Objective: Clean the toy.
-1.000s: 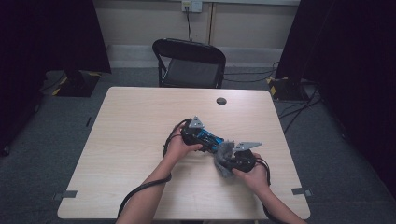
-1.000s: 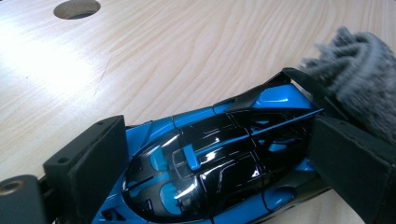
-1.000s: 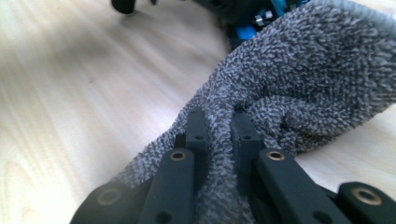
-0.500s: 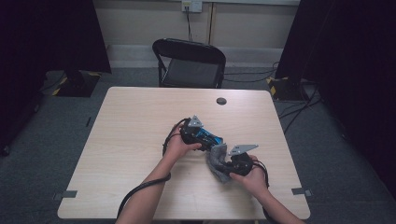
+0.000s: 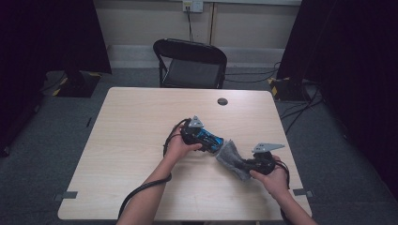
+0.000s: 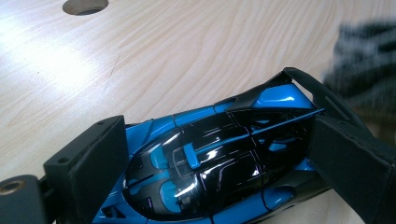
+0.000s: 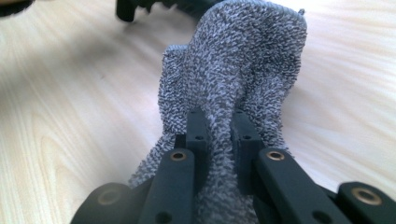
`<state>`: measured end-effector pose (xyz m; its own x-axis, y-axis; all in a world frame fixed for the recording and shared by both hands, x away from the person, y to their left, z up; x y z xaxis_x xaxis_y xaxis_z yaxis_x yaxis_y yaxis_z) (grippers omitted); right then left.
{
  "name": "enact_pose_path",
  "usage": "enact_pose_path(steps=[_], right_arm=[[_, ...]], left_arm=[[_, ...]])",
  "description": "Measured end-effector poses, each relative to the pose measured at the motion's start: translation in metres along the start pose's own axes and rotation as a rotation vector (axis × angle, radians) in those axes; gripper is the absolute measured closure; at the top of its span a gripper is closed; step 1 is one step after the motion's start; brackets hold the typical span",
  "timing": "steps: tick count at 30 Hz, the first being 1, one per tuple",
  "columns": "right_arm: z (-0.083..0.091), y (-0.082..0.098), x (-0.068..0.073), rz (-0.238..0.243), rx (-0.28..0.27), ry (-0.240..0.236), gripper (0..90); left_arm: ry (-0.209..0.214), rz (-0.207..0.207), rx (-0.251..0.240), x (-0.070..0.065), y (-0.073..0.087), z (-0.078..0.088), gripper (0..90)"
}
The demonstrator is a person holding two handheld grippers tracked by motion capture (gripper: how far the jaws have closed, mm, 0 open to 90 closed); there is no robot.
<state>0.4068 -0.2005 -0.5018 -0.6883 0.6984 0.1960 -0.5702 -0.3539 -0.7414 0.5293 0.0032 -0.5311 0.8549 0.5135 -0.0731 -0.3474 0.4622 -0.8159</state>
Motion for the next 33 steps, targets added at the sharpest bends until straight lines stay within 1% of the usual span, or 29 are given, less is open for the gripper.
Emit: enact_pose_path(steps=[1,5,8,9,13,15,17,20,21,22,23,25,26,29,33], right_arm=[[0.004,-0.001,-0.004,-0.008,-0.007,0.006,81.4],[0.015,-0.005,-0.021,-0.027,-0.021,0.058,81.4],[0.019,-0.01,-0.036,-0.051,-0.036,0.096,81.4],[0.02,-0.012,-0.042,-0.058,-0.043,0.115,81.4],[0.016,-0.019,-0.057,-0.08,-0.06,0.176,81.3],[0.011,-0.023,-0.063,-0.082,-0.063,0.206,81.4],[0.001,-0.028,-0.067,-0.082,-0.061,0.229,81.3],[-0.013,-0.032,-0.07,-0.078,-0.048,0.25,81.3],[-0.013,-0.032,-0.07,-0.078,-0.048,0.25,81.3],[-0.023,-0.034,-0.071,-0.078,-0.043,0.26,81.3],[-0.028,-0.034,-0.071,-0.077,-0.038,0.268,81.3],[-0.037,-0.034,-0.071,-0.083,-0.032,0.264,81.2],[-0.041,-0.034,-0.07,-0.076,-0.027,0.275,81.2],[-0.052,-0.034,-0.065,-0.061,-0.015,0.273,81.2],[-0.06,-0.033,-0.051,-0.007,0.017,0.258,81.2]], left_arm=[[0.0,0.002,-0.001,0.0,0.0,0.0,5.1],[-0.001,0.0,-0.001,0.0,0.0,0.0,5.1],[0.0,0.0,0.001,0.0,0.0,0.0,5.1],[-0.001,-0.004,0.001,0.0,0.0,0.0,5.1],[0.0,-0.007,0.004,0.001,0.0,0.0,5.1],[0.0,-0.007,0.004,0.001,0.0,0.0,5.1],[0.001,-0.006,0.003,0.0,0.0,0.0,5.1],[0.003,-0.003,0.003,0.0,0.0,0.0,5.1],[0.003,-0.004,0.006,0.0,0.0,0.0,5.1],[0.003,-0.004,0.006,0.0,0.0,0.0,5.1],[0.005,-0.004,0.006,0.0,0.0,0.0,5.1],[0.005,-0.003,0.004,0.0,0.0,0.0,5.1],[0.004,-0.003,0.005,0.0,0.0,0.0,5.1],[0.002,-0.004,-0.001,0.0,0.0,0.0,5.1],[0.004,-0.002,0.001,0.0,0.0,0.0,5.1]])
Point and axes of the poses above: each handheld gripper's, and its own axes: z roughly backward along the jaws, y roughly out of its underside, x roughly to its left, the point moved 6 cm from there along -z, roughly forward along the jaws, and after that the axes turned 2 degrees about y, right-handed, at the moved point
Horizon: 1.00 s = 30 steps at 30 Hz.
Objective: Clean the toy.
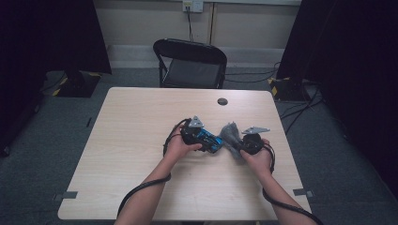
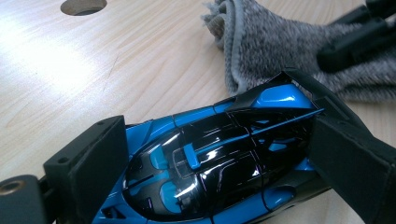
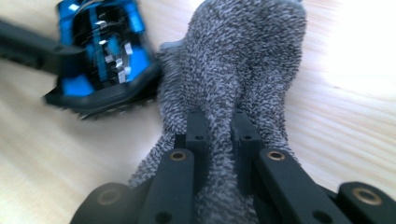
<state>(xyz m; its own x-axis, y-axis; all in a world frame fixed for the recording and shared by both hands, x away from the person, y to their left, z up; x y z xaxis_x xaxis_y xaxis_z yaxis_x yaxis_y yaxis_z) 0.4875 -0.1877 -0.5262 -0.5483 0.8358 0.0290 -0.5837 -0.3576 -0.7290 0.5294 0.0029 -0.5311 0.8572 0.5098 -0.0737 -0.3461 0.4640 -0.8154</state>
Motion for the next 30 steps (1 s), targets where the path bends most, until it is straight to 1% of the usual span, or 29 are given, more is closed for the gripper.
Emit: enact_pose_path(steps=[2,5,10,21,30], right_arm=[[0.001,0.001,0.005,0.01,0.003,-0.012,81.2],[0.002,0.002,0.009,0.017,0.004,-0.03,81.2],[0.003,0.004,0.011,0.004,-0.003,-0.049,81.1],[0.004,0.006,0.013,0.0,-0.008,-0.066,81.1],[0.009,0.01,0.018,-0.001,-0.008,-0.08,81.1]], left_arm=[[0.001,-0.001,0.001,0.0,0.0,0.0,5.1],[0.0,0.001,-0.002,0.0,0.0,0.0,5.1],[0.001,-0.001,0.001,0.0,0.0,0.0,5.1],[0.0,0.0,0.001,0.0,0.0,0.0,5.1],[0.0,0.0,0.001,0.0,0.0,0.0,5.1]])
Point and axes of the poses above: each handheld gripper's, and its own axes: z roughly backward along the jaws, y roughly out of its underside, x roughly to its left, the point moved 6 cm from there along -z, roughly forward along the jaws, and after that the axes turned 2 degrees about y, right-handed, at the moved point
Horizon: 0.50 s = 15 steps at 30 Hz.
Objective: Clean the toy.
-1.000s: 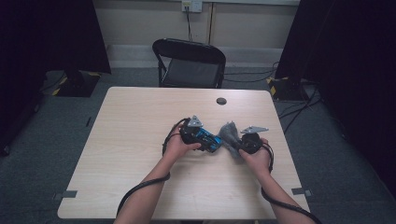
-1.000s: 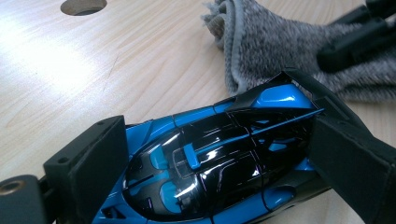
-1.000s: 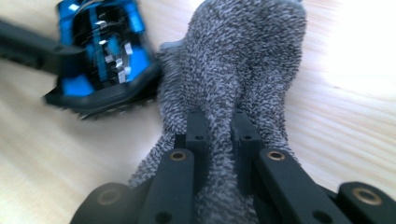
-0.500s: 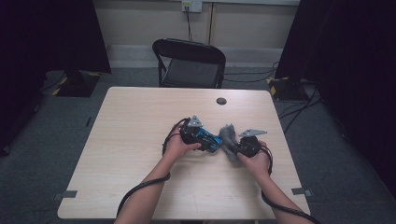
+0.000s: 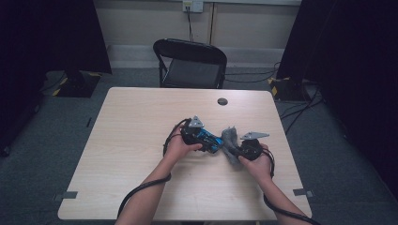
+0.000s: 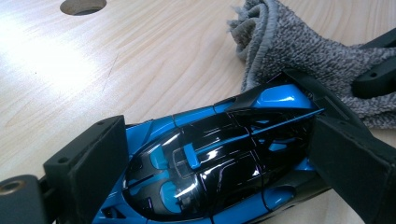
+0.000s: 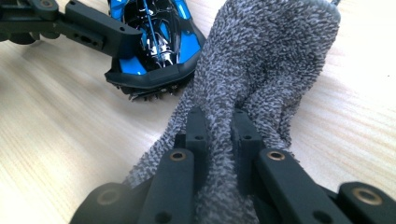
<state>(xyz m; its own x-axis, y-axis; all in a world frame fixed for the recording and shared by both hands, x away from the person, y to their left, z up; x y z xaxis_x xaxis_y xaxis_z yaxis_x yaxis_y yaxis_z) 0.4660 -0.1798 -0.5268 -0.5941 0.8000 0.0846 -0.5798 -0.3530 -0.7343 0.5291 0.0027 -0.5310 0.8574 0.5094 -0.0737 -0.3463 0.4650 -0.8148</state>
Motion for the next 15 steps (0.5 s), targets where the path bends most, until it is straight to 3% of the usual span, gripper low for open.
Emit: enact_pose_path(steps=[15], right_arm=[[0.006,0.009,0.022,0.019,0.004,-0.058,81.1]], left_arm=[[-0.004,-0.001,0.011,0.0,-0.001,0.0,5.1]])
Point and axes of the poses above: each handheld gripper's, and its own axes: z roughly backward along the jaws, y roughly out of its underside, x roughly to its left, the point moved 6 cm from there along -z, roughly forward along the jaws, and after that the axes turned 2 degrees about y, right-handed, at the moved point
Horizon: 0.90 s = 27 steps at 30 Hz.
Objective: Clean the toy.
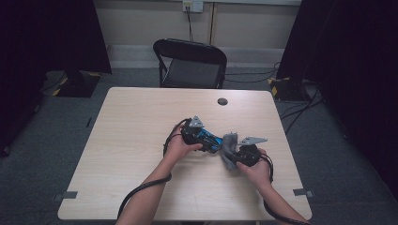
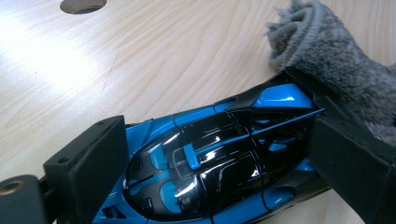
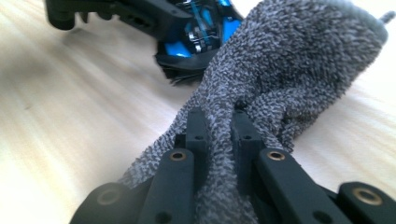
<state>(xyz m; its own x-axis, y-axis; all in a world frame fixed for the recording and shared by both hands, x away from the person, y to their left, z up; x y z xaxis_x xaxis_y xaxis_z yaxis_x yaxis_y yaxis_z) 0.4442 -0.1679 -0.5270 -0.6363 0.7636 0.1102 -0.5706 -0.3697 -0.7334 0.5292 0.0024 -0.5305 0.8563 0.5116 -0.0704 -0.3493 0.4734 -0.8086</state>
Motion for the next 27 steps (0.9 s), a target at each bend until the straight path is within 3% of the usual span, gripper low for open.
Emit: enact_pose_path(steps=[27], right_arm=[[0.0,0.006,0.049,0.092,0.03,-0.148,81.1]], left_arm=[[-0.012,-0.004,0.004,0.002,0.0,0.001,5.1]])
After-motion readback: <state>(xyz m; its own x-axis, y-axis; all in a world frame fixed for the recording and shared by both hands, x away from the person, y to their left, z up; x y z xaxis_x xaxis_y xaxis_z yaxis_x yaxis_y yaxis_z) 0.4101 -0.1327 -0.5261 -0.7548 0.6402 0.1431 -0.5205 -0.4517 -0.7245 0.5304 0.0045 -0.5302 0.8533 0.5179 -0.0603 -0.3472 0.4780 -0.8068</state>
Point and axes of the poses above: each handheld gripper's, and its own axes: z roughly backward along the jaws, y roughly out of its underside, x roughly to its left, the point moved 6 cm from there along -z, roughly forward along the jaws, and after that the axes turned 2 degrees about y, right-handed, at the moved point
